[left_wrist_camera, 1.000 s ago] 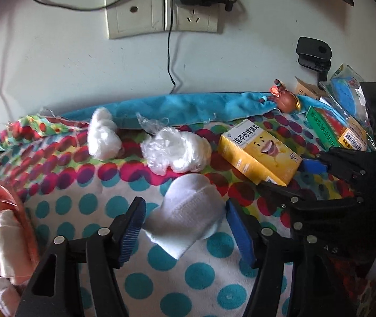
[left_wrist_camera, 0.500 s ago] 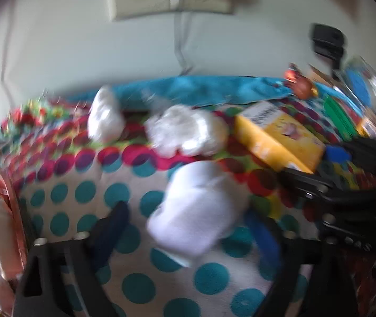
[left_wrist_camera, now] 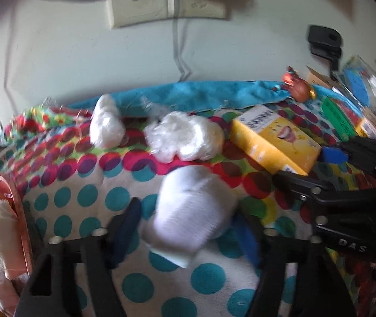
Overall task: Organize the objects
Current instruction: 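Grasp the flat white sock with the left gripper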
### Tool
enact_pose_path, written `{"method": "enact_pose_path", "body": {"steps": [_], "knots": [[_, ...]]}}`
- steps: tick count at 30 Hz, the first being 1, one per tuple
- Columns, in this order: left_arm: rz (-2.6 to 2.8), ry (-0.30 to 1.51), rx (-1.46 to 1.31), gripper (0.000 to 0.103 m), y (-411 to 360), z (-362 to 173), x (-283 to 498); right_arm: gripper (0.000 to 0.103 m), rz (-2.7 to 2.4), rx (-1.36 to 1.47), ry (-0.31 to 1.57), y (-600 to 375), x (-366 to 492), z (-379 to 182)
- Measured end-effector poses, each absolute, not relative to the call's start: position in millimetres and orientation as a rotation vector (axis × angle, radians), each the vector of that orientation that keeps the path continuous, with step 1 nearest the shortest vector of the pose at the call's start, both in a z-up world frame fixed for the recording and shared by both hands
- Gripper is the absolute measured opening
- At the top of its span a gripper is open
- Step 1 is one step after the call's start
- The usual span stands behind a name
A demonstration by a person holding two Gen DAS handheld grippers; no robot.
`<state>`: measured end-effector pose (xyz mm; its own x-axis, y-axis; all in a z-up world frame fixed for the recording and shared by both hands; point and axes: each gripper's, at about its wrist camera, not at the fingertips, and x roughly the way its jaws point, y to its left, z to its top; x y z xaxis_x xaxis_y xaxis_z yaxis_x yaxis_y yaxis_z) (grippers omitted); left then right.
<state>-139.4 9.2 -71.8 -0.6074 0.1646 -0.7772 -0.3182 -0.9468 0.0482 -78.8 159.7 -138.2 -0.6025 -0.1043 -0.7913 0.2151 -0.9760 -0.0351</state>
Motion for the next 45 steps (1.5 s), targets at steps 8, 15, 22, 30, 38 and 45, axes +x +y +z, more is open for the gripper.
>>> {"method": "enact_pose_path", "body": {"steps": [8,15,22,30,38,45], "knots": [[2.608,0.226,-1.177,0.052,5.3,-67.3,-137.3,0.091,-2.667,1.351,0.139,166.7,-83.1,-141.6],[2.621,0.161,-1.181,0.052,-3.2,-67.8,-138.0,0.058,-2.650,1.322,0.174,160.1,-80.0,-139.3],[2.643,0.158,-1.152,0.052,-3.6,-64.2,-135.8,0.048,-2.670,1.302,0.164,161.4,-76.2,-136.4],[2.663,0.184,-1.117,0.052,-0.6,-61.1,-131.9,0.048,-2.677,1.278,0.253,151.6,-73.4,-134.2],[2.678,0.179,-1.139,0.052,-2.1,-61.7,-134.4,0.048,-2.700,1.262,0.240,155.7,-72.9,-131.5],[2.707,0.173,-1.146,0.052,-4.7,-60.1,-135.1,0.048,-2.709,1.249,0.234,156.4,-72.3,-129.5]]}}
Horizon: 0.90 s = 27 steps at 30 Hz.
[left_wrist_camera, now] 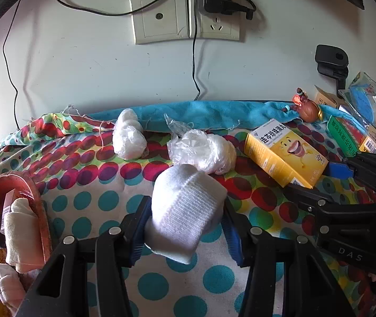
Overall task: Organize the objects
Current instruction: 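Grasp the flat white sock with the left gripper, then carry the white sock over the red tray with the left gripper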
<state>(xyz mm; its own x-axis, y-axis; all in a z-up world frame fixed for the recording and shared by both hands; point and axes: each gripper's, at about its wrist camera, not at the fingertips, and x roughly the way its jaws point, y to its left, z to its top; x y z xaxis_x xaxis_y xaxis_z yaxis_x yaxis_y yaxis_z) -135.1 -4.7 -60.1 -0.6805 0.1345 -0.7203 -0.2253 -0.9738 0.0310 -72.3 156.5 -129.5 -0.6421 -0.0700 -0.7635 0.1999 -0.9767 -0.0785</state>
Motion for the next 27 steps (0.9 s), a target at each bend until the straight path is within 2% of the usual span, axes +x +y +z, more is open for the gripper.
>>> {"method": "enact_pose_path", "body": {"steps": [15,27], "knots": [[2.706,0.176,-1.194,0.052,-2.7,-60.3,-105.7,0.048,-2.686,1.250,0.285,150.5,-70.7,-131.1],[2.758,0.111,-1.174,0.052,-32.7,-24.2,-64.0,0.048,-2.671,1.258,0.331,145.6,-72.8,-133.5]]}}
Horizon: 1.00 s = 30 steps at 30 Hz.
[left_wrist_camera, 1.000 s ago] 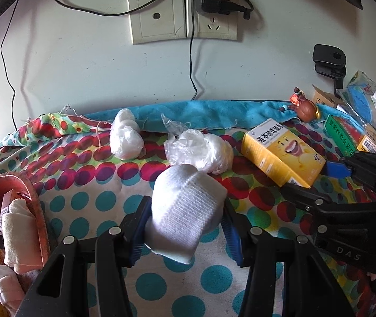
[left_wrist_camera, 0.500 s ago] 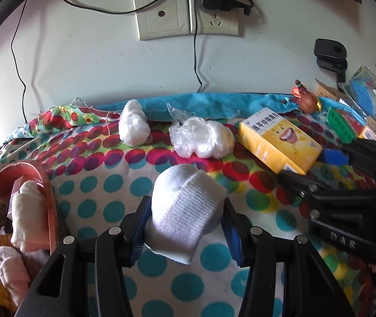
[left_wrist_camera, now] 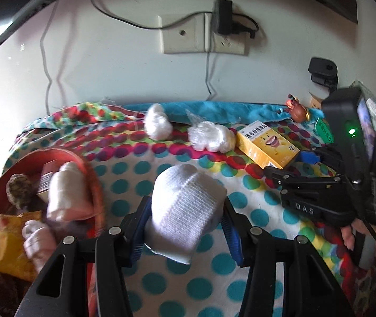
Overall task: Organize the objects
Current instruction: 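Carry the white sock over the red tray with the left gripper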
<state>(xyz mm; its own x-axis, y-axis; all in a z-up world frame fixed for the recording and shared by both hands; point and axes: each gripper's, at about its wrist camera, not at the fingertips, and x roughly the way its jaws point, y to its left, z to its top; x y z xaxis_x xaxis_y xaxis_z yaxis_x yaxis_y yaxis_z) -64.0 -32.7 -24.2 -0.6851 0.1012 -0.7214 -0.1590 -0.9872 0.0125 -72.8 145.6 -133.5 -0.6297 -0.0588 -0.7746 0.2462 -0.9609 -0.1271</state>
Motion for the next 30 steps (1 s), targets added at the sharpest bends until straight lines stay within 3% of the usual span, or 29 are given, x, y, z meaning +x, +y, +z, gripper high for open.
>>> {"method": "enact_pose_path", "body": {"steps": [14,24,30], "knots": [[2.963,-0.077,-1.217,0.052,-155.3,29.3,-20.1,0.048,-2.670,1.258,0.332,146.8,-73.0,-133.3],[3.083,-0.221,-1.387,0.052,-256.2,17.4,-15.0,0.048,-2.672,1.257,0.341,146.8,-72.9,-133.3],[3.042,-0.302,-1.450,0.052,-271.8,4.1,-30.9,0.048,-2.671,1.257,0.339,147.2,-72.9,-133.7]]}}
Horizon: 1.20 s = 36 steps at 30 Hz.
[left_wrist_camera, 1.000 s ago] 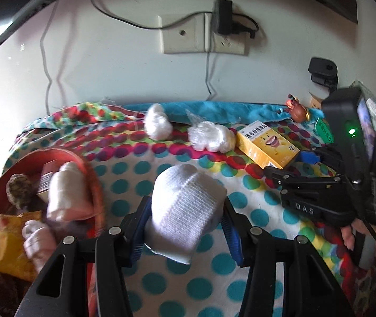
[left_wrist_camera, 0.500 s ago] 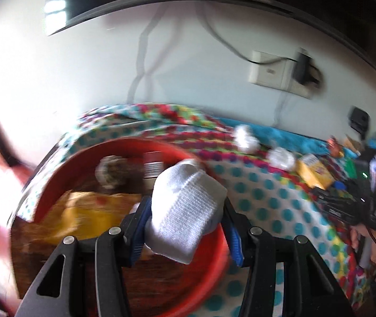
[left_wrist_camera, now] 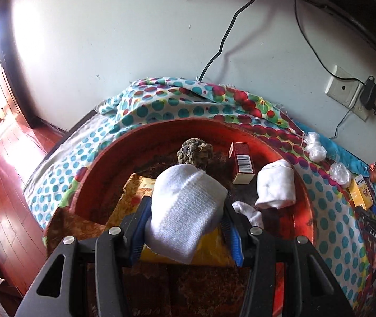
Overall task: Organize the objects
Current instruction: 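Carry the white sock over the red tray with the left gripper, then lower the white sock into the red tray and open the left gripper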
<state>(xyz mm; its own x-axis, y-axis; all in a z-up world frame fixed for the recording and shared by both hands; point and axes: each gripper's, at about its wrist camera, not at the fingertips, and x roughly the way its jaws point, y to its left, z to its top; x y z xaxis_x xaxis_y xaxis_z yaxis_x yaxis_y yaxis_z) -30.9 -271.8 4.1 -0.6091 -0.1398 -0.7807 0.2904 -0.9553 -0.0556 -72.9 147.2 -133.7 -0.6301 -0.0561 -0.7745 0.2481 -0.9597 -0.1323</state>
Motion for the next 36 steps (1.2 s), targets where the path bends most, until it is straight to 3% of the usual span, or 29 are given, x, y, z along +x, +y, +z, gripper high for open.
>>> {"method": "enact_pose_path", "body": {"steps": [15,36], "knots": [[-2.561,0.204,1.412,0.054,-262.9,-34.4,-98.5,0.048,-2.670,1.257,0.338,147.5,-73.1,-133.5],[-2.645,0.126,1.258,0.058,-228.4,-10.0,-46.6,0.048,-2.667,1.253,0.344,149.2,-74.5,-135.0]]}}
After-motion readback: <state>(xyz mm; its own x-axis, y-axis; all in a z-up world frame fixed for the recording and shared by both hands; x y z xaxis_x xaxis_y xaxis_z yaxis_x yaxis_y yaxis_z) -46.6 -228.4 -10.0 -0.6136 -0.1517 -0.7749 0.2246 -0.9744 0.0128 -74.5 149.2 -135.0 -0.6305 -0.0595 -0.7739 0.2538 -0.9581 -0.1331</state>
